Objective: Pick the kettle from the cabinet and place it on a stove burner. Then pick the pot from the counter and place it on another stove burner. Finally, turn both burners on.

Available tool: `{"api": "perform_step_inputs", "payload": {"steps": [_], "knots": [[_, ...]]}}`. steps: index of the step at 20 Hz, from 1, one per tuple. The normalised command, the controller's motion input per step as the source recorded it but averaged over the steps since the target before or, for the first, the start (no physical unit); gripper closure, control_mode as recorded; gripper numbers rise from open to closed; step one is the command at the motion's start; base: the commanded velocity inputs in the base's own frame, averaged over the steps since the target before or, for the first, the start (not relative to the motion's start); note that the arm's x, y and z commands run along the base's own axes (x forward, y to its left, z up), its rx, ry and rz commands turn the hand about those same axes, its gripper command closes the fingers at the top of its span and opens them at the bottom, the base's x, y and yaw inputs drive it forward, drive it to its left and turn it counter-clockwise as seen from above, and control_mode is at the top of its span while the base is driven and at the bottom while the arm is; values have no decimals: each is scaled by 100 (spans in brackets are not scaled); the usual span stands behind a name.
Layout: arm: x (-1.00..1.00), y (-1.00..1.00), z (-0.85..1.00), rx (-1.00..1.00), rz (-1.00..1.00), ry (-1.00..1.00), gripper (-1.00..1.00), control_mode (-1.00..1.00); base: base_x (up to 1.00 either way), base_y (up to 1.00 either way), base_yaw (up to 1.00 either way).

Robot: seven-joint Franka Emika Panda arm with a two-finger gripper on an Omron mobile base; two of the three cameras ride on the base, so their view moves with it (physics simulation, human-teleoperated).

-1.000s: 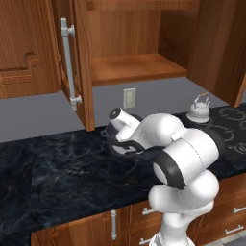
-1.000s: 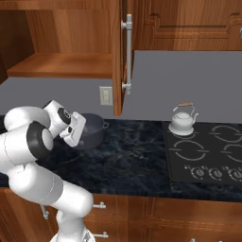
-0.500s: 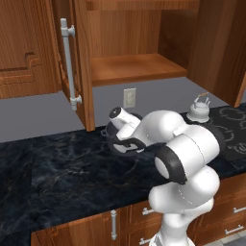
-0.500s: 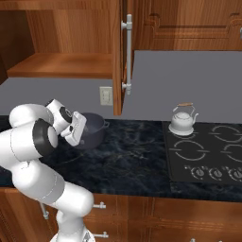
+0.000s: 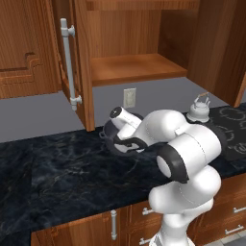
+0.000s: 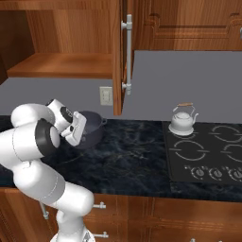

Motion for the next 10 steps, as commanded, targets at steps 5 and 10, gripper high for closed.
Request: {"api": "perform_step_inputs", "payload": {"steps": [5,10], "knots": [[0,0,0,0,0,0,100,-100,0,0,0],[-3,0,0,0,0,0,100,-100,0,0,0]]}}
